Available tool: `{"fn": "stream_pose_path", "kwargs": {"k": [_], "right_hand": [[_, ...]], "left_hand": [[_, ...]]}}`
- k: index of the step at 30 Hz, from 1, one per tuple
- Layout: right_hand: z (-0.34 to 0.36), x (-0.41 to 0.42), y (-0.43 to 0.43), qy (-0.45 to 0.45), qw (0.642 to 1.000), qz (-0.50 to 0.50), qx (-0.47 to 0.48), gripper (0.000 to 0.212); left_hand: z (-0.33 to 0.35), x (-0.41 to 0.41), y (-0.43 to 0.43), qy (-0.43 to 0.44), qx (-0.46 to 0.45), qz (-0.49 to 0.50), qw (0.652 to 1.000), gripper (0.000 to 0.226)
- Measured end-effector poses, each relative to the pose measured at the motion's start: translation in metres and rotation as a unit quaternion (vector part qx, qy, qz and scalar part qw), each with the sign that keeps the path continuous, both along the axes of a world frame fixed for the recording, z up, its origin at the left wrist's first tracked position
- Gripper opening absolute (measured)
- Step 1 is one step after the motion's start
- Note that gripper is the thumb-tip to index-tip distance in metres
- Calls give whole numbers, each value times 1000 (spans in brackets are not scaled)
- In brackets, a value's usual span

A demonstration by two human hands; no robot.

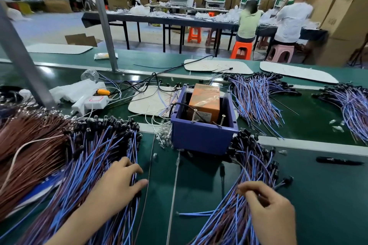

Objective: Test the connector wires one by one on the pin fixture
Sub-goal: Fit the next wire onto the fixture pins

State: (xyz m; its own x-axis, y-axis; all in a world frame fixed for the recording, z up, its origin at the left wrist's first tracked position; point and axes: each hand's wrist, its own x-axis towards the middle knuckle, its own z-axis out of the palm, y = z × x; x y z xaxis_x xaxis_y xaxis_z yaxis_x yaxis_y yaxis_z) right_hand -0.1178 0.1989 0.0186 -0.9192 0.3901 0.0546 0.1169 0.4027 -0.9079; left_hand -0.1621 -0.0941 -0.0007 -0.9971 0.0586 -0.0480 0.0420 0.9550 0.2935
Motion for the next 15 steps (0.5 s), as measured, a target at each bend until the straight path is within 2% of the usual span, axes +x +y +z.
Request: {"fn": "stream_pose_path", "kwargs": {"k": [3,6,9,10,12,13,14,15], "right_hand": [[5,2,7,92,994,-48,-18,45],[7,-5,14,134,987,-88,0,39],[8,-21,20,47,997,-35,59,20],[8,-25,20,5,997,-15,77,18],[13,-23,17,-11,994,-14,108,17],[20,-21,12,-6,996,-9,83,11],[25,-18,6,-19,1000,19,9,20],[31,-11,-4,-71,986,90,-119,39]], "left_hand": [[1,6,2,-58,5,-6,998,34],[2,6,6,-59,6,-10,998,28],[11,4,11,-19,47,-11,999,22],[17,3,13,0,81,-9,997,19],[36,1,19,60,154,-6,986,22],[48,1,22,101,189,-1,977,27],[61,4,28,142,221,1,965,29],[73,8,33,174,268,-2,948,30]]}}
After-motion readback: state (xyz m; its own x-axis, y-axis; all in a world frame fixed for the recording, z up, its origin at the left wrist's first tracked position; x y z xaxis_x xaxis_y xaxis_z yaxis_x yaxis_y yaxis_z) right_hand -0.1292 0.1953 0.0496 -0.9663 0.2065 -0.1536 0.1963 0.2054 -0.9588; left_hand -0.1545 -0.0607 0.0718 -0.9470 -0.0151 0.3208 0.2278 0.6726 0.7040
